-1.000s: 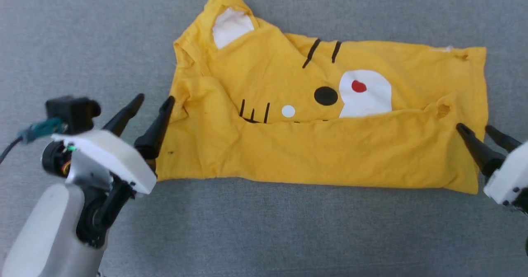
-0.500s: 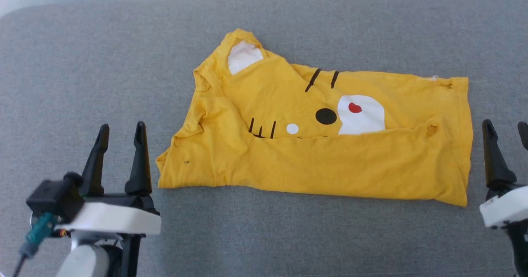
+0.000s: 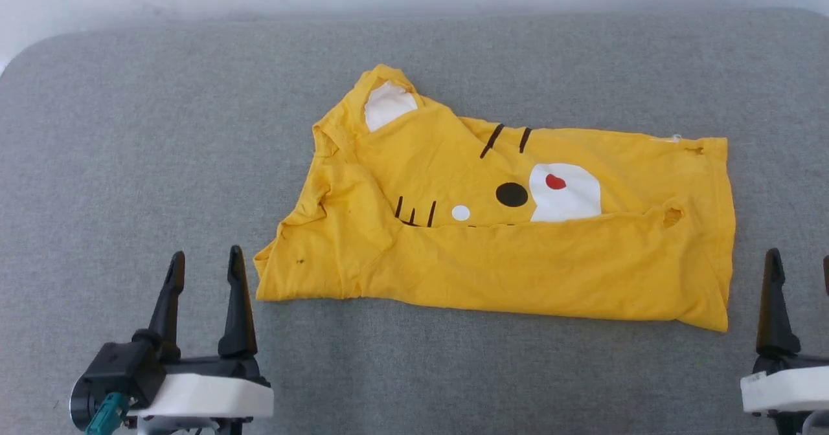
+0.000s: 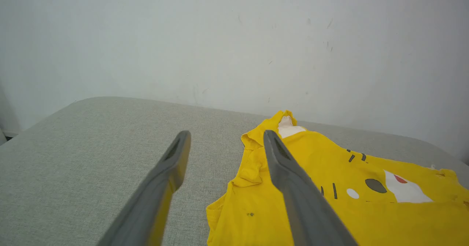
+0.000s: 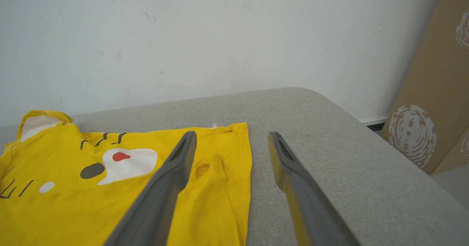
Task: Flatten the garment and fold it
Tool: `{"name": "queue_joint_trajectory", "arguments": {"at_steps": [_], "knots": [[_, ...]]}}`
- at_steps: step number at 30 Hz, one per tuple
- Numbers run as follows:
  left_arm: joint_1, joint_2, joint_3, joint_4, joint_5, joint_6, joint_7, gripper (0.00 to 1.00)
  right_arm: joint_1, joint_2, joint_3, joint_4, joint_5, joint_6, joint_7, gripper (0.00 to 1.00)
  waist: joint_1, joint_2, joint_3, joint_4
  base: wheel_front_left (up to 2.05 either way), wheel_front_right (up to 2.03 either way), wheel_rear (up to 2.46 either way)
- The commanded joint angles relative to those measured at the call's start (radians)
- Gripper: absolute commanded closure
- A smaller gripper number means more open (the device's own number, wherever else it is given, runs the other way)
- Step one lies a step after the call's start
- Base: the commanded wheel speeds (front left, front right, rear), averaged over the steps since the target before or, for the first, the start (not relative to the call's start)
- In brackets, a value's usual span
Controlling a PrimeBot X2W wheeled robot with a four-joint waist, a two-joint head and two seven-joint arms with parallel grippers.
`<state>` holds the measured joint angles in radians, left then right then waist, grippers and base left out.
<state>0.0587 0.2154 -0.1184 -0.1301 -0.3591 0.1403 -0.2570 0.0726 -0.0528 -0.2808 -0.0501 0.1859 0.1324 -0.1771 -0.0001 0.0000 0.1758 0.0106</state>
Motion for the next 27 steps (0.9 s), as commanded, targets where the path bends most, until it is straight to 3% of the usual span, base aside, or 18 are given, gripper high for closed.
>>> {"name": "queue_joint_trajectory", "arguments": {"at_steps": [1,12,19,23,27], "knots": [[0.011,-0.007,0.009,0.008,0.010,-0.009,-0.004,0.00,0.009,0.002,0.005,0.011,0.003,-0.002,-0.011,0.00,0.0001,0.0000,-0.001,-0.002,0.00,0.00,0.00],[-0.021,0.011,0.027,0.034,0.046,-0.056,0.035,0.00,-0.018,0.002,0.005,0.066,-0.002,-0.002,-0.057,0.00,0.0001,0.0000,0.015,-0.005,0.00,0.00,0.00],[-0.094,0.065,-0.013,0.057,-0.063,-0.122,0.360,0.00,-0.028,0.003,0.008,0.080,-0.002,-0.002,-0.055,0.00,0.0001,0.0000,0.030,0.001,0.00,0.00,0.00],[-0.134,0.098,-0.024,0.076,-0.108,-0.129,0.533,0.00,-0.033,0.003,0.008,0.085,-0.003,-0.002,-0.050,0.00,0.0001,0.0000,0.041,0.004,0.00,0.00,0.00],[-0.182,0.113,-0.019,0.107,-0.141,-0.130,0.613,0.00,-0.042,0.003,0.013,0.089,-0.003,-0.002,-0.045,0.00,0.0001,0.0000,0.056,0.000,0.00,0.00,0.00]]}}
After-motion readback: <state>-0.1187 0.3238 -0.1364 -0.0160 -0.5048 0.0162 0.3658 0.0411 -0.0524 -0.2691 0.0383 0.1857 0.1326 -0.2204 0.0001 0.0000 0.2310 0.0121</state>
